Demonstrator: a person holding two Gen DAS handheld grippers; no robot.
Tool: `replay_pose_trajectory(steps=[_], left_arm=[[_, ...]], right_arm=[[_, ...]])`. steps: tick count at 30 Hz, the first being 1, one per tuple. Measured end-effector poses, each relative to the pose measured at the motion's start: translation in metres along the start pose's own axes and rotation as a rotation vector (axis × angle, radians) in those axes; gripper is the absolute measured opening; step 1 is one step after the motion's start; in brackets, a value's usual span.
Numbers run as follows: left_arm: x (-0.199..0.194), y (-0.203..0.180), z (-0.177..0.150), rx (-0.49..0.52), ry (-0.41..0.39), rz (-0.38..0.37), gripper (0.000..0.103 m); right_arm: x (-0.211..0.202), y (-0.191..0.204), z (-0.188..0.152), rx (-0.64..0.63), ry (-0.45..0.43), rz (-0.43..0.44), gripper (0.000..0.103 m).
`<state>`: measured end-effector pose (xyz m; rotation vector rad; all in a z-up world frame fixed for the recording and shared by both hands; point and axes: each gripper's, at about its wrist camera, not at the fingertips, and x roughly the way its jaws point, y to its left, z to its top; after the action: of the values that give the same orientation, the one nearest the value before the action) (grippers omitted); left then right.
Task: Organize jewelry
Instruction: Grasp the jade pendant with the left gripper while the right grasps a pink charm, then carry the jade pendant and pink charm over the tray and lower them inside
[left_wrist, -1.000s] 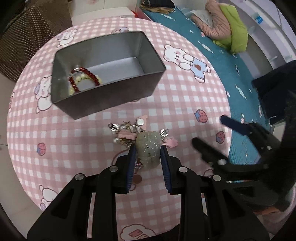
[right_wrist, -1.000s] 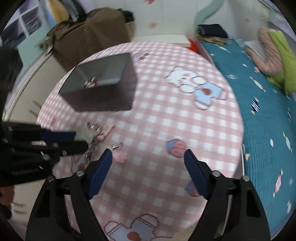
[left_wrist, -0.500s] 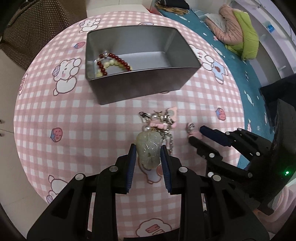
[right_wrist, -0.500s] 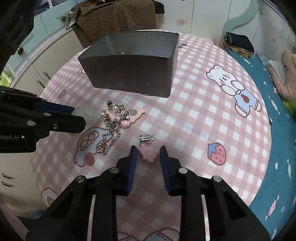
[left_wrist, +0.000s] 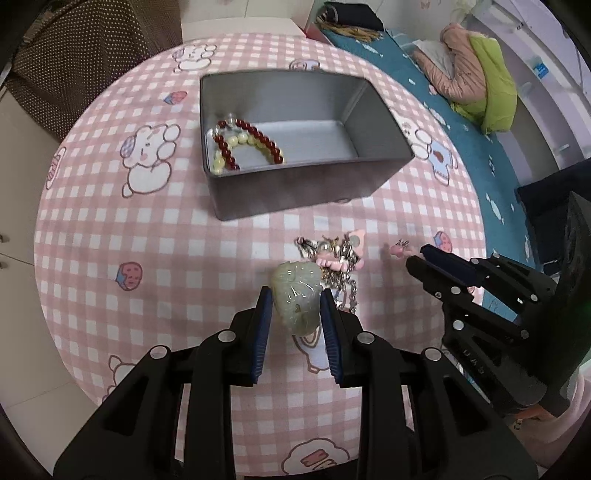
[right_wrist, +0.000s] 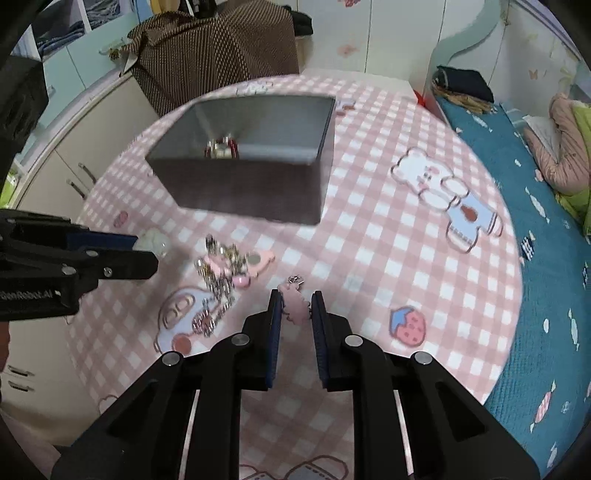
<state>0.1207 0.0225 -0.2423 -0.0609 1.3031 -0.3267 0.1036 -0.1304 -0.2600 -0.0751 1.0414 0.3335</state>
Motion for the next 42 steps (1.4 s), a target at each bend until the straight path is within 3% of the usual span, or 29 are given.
replay_pose_trajectory(steps=[10,19,27,36,42], left_arm=[[-0.033,-0.007,0.017,0.002,-0.092,-0.008,0.027],[-0.044,-0.023,0.049,0.014,-0.153,0.003,0.027],[-0.025,-0.021,0.077,-0.018,-0.137,0.007,0.027],[0.005,0.000,0.098,-0.110,-0.087,0.095,0.027],[0.023,0.006,0.104,-0.120,-0.044,0.137,0.027]], right_arm=[[-0.042,-0.003,0.039,-0.005,-0.131,-0.001,0.015],[-0.051,-0.005,0.067,-0.041,-0.185,0.021,0.015],[-0.040,-0.003,0.084,-0.079,-0.167,0.062,0.015],[-0.021,-0.006,0.095,-0.100,-0.123,0.122,0.015],[-0.004,-0.003,0.099,-0.135,-0.075,0.147,0.015]])
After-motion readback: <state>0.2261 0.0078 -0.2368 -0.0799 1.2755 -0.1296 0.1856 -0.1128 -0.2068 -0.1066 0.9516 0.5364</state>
